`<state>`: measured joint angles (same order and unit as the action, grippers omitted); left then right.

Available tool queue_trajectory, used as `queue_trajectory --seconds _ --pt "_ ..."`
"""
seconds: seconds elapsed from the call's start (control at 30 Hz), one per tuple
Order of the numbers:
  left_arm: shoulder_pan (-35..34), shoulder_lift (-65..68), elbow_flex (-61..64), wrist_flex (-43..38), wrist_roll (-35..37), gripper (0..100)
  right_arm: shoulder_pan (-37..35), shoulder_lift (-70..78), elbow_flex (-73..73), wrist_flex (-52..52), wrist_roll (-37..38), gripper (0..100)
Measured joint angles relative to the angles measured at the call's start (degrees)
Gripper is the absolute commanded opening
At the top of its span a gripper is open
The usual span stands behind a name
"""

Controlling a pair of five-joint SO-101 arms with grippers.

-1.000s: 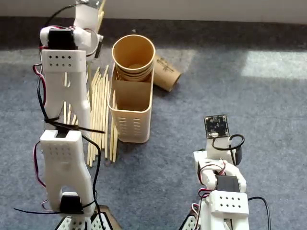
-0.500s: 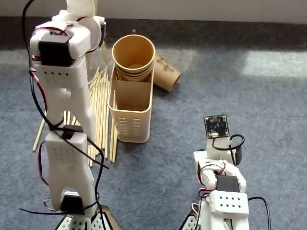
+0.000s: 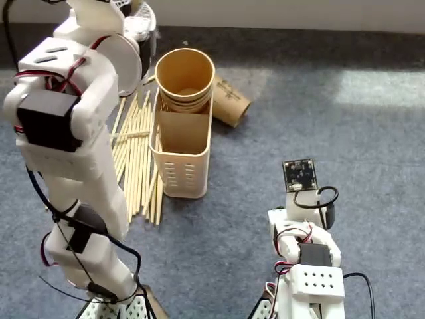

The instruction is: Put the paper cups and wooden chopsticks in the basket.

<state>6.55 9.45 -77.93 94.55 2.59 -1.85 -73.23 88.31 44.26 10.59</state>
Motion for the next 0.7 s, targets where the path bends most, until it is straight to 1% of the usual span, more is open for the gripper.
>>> queue_trajectory --seconds 0.17,0.23,0.5,0.57,0.67,0.7 --pt "5.89 -1.76 8.53 -4.4 1.41 0 0.0 0.0 0.0 0.0 0.0 39.3" --pt "7.21 -1.76 10.81 -5.45 2.11 0 0.0 0.0 0.0 0.0 0.0 39.3" --pt "7.3 -1.76 16.18 -6.33 3.43 1 0.0 0.0 0.0 0.0 0.0 39.3" --pt "7.3 -1.76 16.88 -6.33 3.43 4 0.0 0.0 0.0 0.0 0.0 39.3" --pt "7.38 -1.76 18.55 -6.33 3.43 11 0.0 0.0 0.0 0.0 0.0 39.3" --pt "7.38 -1.76 19.16 -6.33 3.43 12 0.0 0.0 0.0 0.0 0.0 39.3"
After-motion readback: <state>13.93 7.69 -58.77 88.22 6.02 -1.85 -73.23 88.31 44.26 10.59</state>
